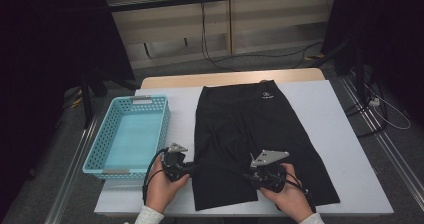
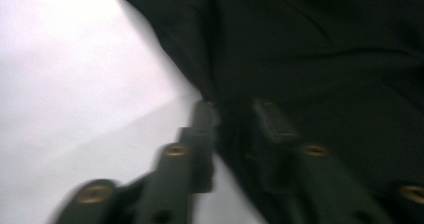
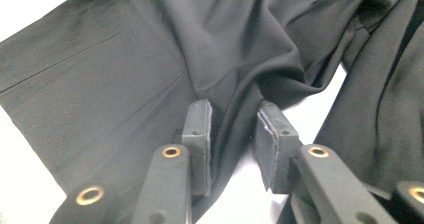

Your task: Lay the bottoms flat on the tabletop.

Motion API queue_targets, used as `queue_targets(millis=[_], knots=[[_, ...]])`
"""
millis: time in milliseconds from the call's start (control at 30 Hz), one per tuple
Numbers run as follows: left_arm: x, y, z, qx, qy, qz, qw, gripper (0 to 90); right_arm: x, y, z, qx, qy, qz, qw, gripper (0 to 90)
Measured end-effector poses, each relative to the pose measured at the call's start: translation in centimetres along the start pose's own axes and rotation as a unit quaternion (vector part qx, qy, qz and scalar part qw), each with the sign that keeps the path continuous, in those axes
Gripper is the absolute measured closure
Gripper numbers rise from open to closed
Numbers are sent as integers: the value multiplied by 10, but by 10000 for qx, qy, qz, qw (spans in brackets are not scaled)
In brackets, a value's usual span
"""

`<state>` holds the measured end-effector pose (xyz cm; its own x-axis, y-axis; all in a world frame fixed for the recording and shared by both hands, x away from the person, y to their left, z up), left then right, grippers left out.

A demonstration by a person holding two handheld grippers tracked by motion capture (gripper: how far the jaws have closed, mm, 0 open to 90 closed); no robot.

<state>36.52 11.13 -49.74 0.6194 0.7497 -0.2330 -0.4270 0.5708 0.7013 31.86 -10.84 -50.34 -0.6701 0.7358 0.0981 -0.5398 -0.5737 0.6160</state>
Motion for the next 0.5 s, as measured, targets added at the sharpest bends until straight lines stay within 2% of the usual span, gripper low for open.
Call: queue_targets(millis=[33, 100, 167, 200, 267, 367, 400, 433, 500], knots=[[0, 0, 0, 13, 21, 5, 10000, 814, 0, 0, 0, -4, -17, 11, 10000, 717], [-2, 0, -1, 140, 301, -245, 9991, 888, 0, 0, 0, -2, -55, 32, 10000, 746], [0, 2, -1, 199, 431, -319, 9984, 895, 0, 0, 0, -4, -68, 52, 10000, 768], [1, 4, -2, 271, 454, -325, 9981, 898, 1, 0, 0, -7, -62, 109, 9999, 783], [4, 8, -1, 266, 479, -336, 9979, 900, 1, 2, 1, 3, -32, 153, 9999, 816], [6, 16, 2, 126, 617, -323, 9975, 900, 2, 4, 1, -44, -171, 356, 9992, 869], [8, 18, 3, 123, 586, -323, 9977, 900, 4, 5, 1, -42, -180, 386, 9991, 874], [10, 20, 4, 87, 577, -248, 9980, 900, 7, 5, 1, -38, -137, 417, 9990, 883], [12, 23, 6, 23, 607, -232, 9979, 900, 16, 4, 1, 19, -43, 556, 9984, 884]])
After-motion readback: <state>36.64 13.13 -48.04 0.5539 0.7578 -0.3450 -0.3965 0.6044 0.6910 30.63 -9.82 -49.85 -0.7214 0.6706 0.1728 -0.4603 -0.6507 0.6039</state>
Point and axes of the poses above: each handheld gripper's, and its own axes: y roughly backward along the jaws, z roughly out of its top, x roughly to its left, the point moved 7 cm from there along -y, roughly forward along the jaws, and after that the axes turned 6 degrees about -x, right-handed, at the moved point
